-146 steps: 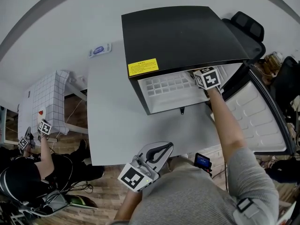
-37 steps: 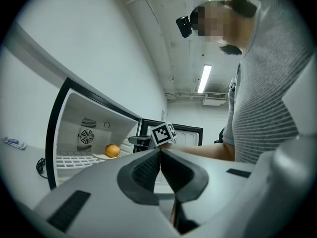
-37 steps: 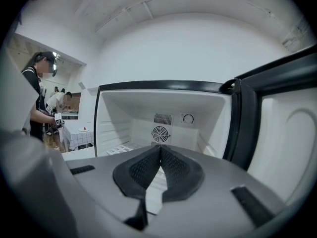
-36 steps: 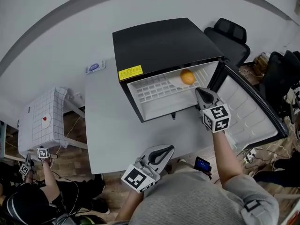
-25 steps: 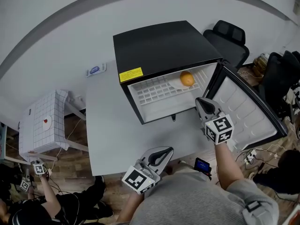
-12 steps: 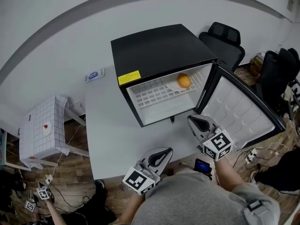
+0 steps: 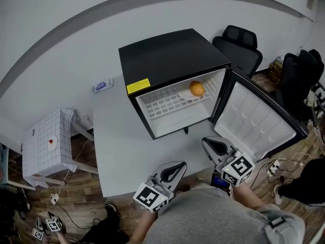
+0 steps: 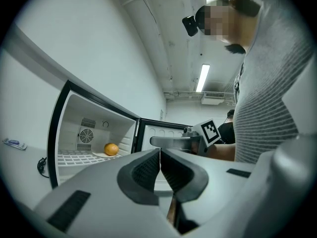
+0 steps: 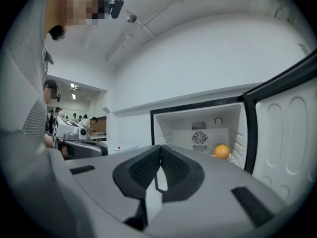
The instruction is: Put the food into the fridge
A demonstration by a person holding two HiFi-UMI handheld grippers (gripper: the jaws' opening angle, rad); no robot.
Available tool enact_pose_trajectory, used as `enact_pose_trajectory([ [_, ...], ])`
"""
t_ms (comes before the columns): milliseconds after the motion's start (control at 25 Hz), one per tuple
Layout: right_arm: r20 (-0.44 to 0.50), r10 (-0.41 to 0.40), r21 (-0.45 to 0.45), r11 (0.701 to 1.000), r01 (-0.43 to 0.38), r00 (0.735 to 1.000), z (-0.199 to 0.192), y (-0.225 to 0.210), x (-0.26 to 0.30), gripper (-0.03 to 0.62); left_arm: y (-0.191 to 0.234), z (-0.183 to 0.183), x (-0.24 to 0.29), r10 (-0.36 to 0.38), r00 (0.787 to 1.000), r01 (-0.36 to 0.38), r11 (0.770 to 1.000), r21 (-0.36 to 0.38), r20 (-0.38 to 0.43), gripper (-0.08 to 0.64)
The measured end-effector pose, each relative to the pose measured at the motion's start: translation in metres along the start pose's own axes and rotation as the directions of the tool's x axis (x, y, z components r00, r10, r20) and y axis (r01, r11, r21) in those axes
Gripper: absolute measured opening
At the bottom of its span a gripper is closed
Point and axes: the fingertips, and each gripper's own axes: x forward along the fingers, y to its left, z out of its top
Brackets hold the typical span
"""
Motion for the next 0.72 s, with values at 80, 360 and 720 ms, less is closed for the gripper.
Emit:
enact_pose_trajectory([
  [80,0.027,0.031,0.033,0.999,-0.032,0.999,-0.001,0.011,-0.004,0.014,-0.001,-0.002,-0.001,0.000,1.000,0.000,1.000,-0.001,-0.005,0.012],
  [360,0.087,0.091,0.160,0.982,-0.104,0.992,-0.007,0.035,-0.011,0.012,-0.003,-0.004,-0.001,0.010,1.000,-0.010,1.000,-0.008,-0.017,0.012],
  [720,0.105,0.140,0.147,0.977,-0.155,0.985,-0.001,0.048,-0.003,0.012,-0.002,-0.006,-0.003,0.042,0.999,-0.042,0.999,-0.017,-0.014,0.012],
])
